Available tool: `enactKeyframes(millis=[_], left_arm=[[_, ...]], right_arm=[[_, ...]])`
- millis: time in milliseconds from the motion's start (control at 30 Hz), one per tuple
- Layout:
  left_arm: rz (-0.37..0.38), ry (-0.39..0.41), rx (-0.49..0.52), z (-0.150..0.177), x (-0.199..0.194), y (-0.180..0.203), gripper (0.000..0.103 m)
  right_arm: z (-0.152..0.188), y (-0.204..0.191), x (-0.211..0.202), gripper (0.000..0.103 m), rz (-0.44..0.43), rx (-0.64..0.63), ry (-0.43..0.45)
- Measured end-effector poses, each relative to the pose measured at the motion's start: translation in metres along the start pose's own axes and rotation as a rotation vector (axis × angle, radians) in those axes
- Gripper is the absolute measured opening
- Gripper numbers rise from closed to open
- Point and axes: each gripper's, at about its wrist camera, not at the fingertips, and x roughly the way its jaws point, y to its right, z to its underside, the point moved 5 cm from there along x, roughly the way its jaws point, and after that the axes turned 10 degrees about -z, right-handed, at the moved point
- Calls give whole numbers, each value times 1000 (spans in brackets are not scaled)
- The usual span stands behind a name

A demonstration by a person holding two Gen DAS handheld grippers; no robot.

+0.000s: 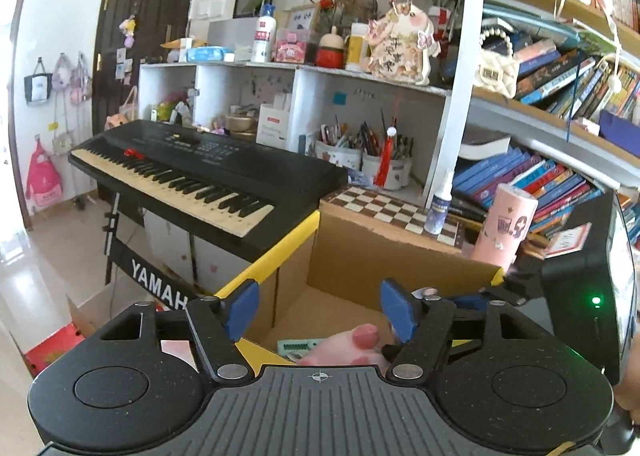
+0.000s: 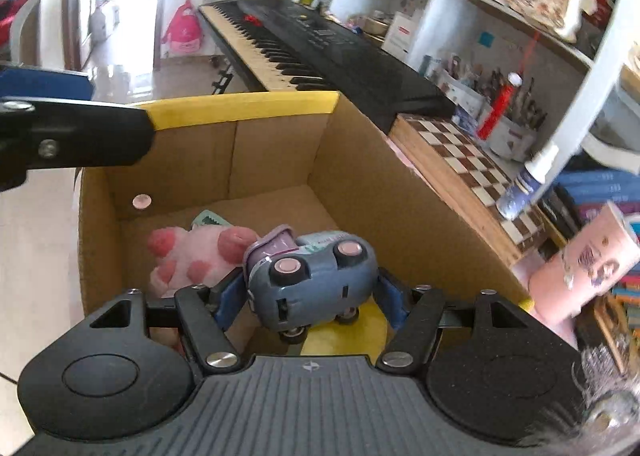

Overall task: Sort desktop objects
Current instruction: 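Open the left tool dropping the plush in the box while the right tool drops the truck, then withdraw both open tools from the box back toward the remaining items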

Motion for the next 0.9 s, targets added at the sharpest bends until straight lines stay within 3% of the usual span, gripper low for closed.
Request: enactKeyframes(millis=[267,533,900], left_arm=[[34,29,-21,2,-23,-12,70],[98,57,-11,11,-58,-21,71],[116,37,49,32,-103,-35,71]], right_arm=[[8,-8,-40,70,35,130,89],[19,-27,-101,70,130,218,193],[66,-56,-176,69,273,448,281]])
